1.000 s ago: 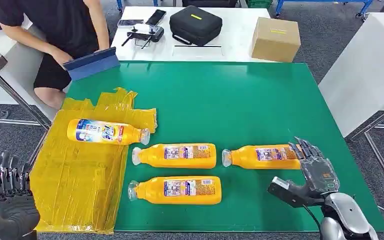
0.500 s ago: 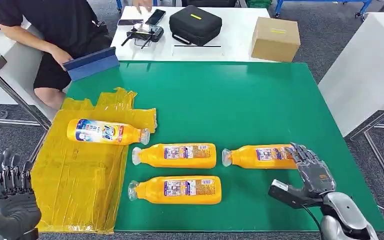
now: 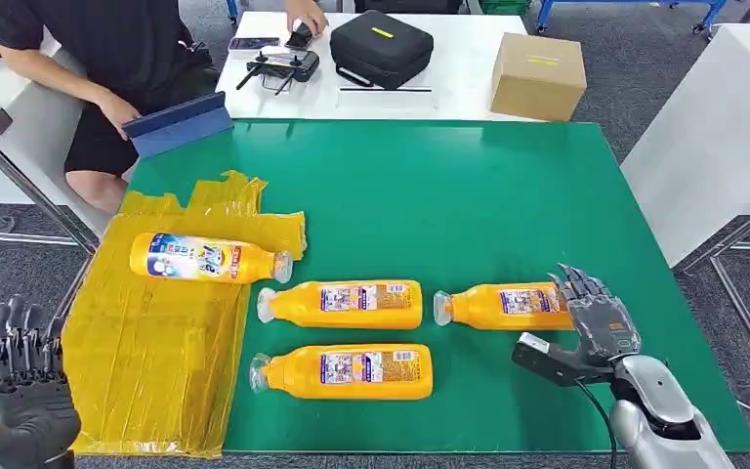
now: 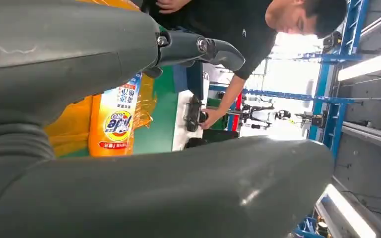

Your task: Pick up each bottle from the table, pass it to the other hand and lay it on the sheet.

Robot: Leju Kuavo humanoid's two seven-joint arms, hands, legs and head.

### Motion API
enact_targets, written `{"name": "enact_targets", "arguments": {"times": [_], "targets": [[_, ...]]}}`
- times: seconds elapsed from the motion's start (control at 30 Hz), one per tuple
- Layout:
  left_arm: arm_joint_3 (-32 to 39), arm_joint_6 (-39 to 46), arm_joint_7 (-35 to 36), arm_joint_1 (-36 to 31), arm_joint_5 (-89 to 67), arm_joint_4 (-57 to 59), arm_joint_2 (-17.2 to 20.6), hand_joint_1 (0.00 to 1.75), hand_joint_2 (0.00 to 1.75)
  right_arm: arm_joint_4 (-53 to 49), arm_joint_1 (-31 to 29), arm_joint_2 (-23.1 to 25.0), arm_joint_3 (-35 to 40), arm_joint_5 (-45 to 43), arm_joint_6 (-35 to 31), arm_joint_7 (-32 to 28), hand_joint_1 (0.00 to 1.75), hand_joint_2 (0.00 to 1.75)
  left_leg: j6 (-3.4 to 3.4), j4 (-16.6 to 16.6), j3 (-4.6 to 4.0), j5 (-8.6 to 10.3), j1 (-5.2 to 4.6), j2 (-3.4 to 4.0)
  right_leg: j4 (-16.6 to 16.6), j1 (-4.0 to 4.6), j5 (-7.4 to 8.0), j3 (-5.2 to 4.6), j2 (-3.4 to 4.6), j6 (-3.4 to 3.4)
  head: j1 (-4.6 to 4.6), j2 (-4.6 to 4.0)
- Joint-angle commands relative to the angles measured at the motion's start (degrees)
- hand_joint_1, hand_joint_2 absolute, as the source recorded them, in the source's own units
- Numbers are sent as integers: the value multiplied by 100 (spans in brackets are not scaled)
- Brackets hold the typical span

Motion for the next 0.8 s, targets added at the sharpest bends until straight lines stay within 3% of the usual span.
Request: {"name": "enact_targets", "arguments": {"times": [0.03, 0.27, 0.8], "targets": [[-36, 39, 41, 96, 33, 109, 168, 0, 0, 969, -812, 194, 547, 97, 122, 7, 0, 175, -17, -4, 13, -3, 5, 19, -7, 5, 4, 8, 18, -10, 0, 0], [31, 27, 22, 290, 53, -62, 109, 0, 0, 1598, -1255, 135, 798, 42, 85, -85, 0, 175, -26, -4, 23, -8, 9, 28, -9, 8, 3, 18, 27, -16, 2, 0], [85, 28, -14, 368, 116, -103, 114, 0, 0, 1906, -1403, 52, 1010, 24, 103, -50, 0, 175, -20, -3, 15, -4, 4, 14, -5, 4, 1, 12, 14, -12, 0, 0]]}}
